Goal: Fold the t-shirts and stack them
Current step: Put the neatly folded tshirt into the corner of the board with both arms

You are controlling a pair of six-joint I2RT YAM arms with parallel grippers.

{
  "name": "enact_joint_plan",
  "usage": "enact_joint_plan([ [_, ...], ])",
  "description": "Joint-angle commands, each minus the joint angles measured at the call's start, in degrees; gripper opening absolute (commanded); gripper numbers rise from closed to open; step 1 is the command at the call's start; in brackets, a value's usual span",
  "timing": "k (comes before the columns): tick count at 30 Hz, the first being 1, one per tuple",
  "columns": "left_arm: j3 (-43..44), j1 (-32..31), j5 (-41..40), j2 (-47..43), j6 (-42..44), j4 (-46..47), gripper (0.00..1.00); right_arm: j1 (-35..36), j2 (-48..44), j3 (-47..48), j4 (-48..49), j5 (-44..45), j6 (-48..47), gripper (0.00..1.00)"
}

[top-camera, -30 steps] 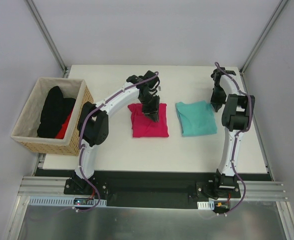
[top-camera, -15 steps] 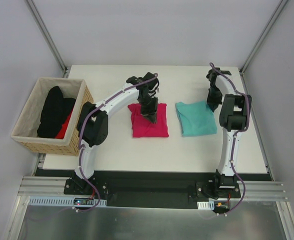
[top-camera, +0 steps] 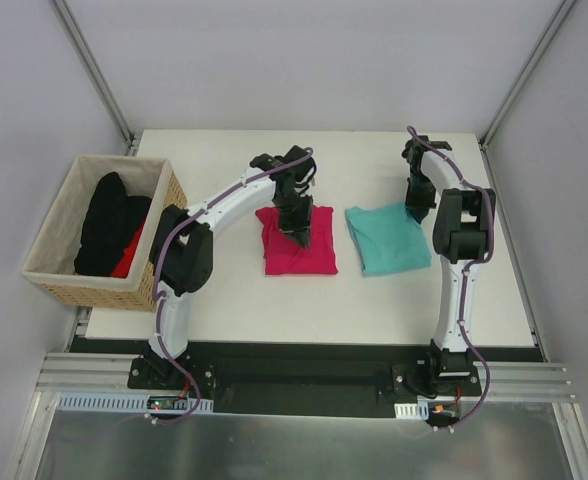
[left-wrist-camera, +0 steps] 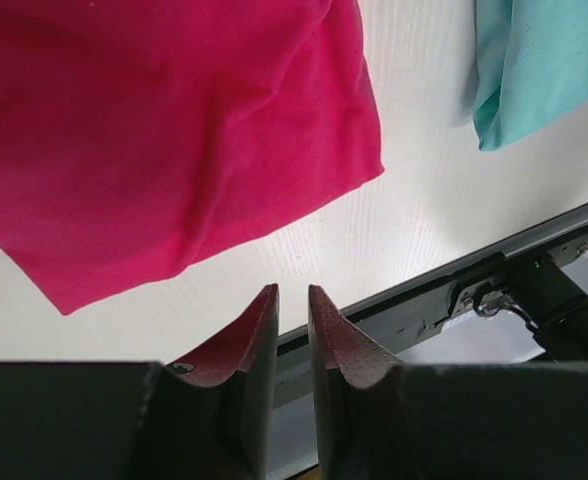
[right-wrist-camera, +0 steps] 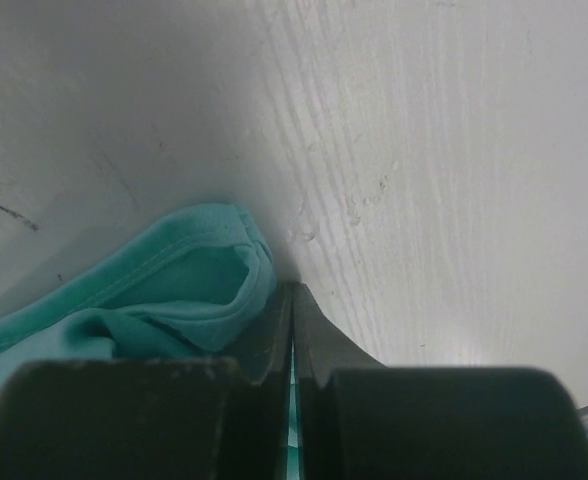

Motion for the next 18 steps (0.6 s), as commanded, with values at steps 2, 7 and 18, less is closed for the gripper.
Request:
enact_joint_plan([
  [2,-0.84,0.59,-1.44,-4.11,-0.96,-1.17,0.17,2.14,-2.37,-0.97,-0.45,-2.19,1.35,0.01],
  [7,-0.75,0.59,-1.70,-4.37,-1.05,-1.17,0.17,3.54,-2.37,-0.71,-0.72,-2.19,1.62,0.01],
  [18,-1.72,0.59,-2.32,-5.16,-0.44,-1.26,0.17,1.61,-6.14,-2.36,-4.94,10.20,5.04,0.14],
])
